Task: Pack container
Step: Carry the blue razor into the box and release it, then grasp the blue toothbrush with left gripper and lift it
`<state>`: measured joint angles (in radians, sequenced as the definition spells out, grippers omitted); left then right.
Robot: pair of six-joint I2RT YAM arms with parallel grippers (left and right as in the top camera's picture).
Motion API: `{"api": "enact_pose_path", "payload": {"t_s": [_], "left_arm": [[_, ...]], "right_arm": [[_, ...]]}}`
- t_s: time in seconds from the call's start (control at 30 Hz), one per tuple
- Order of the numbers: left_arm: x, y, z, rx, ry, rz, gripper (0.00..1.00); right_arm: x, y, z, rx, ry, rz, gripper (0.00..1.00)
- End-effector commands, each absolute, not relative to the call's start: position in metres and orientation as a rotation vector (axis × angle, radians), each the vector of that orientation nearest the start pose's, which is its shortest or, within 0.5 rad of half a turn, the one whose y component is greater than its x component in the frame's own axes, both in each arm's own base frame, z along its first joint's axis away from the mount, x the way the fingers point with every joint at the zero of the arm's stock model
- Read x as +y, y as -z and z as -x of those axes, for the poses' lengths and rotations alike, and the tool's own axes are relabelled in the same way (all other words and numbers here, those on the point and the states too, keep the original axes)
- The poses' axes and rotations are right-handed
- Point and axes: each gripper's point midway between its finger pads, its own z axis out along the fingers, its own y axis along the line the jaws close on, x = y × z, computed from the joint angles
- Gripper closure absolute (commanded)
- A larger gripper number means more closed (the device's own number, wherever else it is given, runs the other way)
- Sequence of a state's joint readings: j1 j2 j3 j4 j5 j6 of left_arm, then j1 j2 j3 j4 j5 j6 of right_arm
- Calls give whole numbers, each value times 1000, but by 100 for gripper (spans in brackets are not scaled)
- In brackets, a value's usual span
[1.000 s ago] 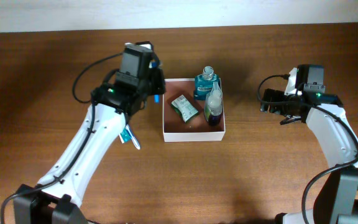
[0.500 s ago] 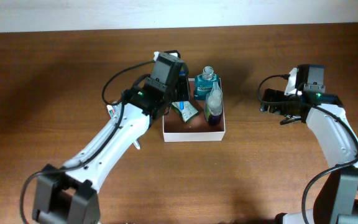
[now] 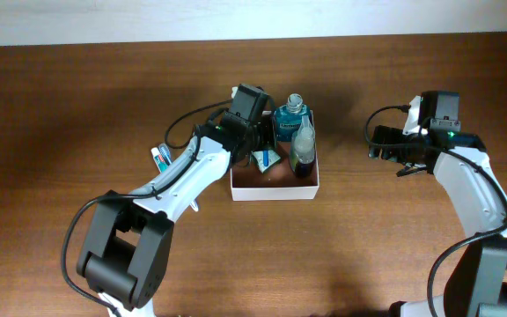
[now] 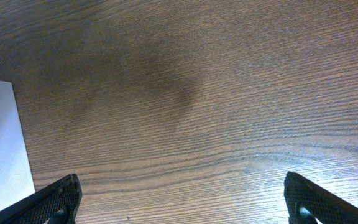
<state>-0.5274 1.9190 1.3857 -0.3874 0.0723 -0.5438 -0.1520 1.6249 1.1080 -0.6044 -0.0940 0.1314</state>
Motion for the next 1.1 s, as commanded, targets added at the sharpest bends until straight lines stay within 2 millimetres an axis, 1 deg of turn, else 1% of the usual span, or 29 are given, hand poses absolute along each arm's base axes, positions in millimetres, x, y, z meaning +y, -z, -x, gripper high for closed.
{"api": "enact_pose_path", "payload": {"t_s": [0.0, 0.03, 0.1, 0.13, 0.2, 0.27, 0.33, 0.4, 0.43, 0.47, 0.5, 0.53, 0.57, 0.6, 0.63, 0.67, 0.73, 0.77, 0.8, 0.83, 0.93, 0.97, 1.07], "left_arm": [[-273, -91, -422, 2586, 594, -22, 83], [-275, -92, -422, 2585, 608, -27, 72], [-272, -94, -424, 2578, 605, -25, 43], [-268, -97, -425, 2572, 604, -19, 38], [-254, -108, -430, 2558, 598, 18, 38], [-237, -125, -433, 2537, 590, 54, 38], [-215, -146, -435, 2512, 571, 78, 38], [-187, -171, -435, 2469, 520, 98, 37], [-163, -188, -434, 2439, 464, 136, 38], [-147, -195, -433, 2426, 417, 174, 38], [-124, -203, -429, 2416, 339, 232, 38], [-113, -205, -426, 2418, 301, 258, 38], [-99, -203, -420, 2438, 249, 293, 38], [-90, -196, -415, 2471, 212, 316, 37], [-88, -192, -412, 2491, 198, 323, 38], [-85, -180, -406, 2537, 174, 330, 38], [-84, -160, -401, 2594, 148, 334, 37], [-82, -144, -399, 2624, 125, 345, 38], [-81, -136, -399, 2636, 116, 346, 38], [-80, -123, -399, 2657, 101, 363, 38], [-77, -94, -397, 2715, 78, 425, 38], [-77, -86, -397, 2733, 67, 430, 37], [-71, -73, -397, 2760, 47, 453, 38]], "right_arm": [[-45, -86, -380, 2670, -113, -362, 1], [-45, -86, -380, 2670, -112, -363, 1], [-45, -86, -380, 2670, -113, -362, 1], [-45, -86, -380, 2670, -112, -363, 1], [-45, -86, -380, 2670, -112, -363, 1], [-45, -86, -380, 2670, -112, -363, 1], [-45, -86, -380, 2670, -113, -362, 1], [-45, -86, -380, 2670, -113, -362, 1], [-45, -86, -380, 2670, -112, -363, 1], [-45, -86, -380, 2670, -113, -362, 1], [-45, -86, -380, 2670, -112, -363, 1], [-45, -86, -380, 2670, -112, -363, 1], [-45, -86, -380, 2670, -113, -362, 1], [-45, -86, -380, 2670, -112, -363, 1], [-45, -86, -380, 2670, -113, -362, 1], [-45, -86, -380, 2670, -113, -362, 1], [-45, -86, -380, 2670, -113, -362, 1], [-45, -86, -380, 2670, -113, -362, 1], [-45, -86, -380, 2670, -113, -362, 1], [-45, -86, -380, 2670, -113, -362, 1], [-45, -86, -380, 2670, -113, -362, 1], [-45, -86, -380, 2670, -113, -362, 1], [-45, -86, -380, 2670, -112, -363, 1]]}}
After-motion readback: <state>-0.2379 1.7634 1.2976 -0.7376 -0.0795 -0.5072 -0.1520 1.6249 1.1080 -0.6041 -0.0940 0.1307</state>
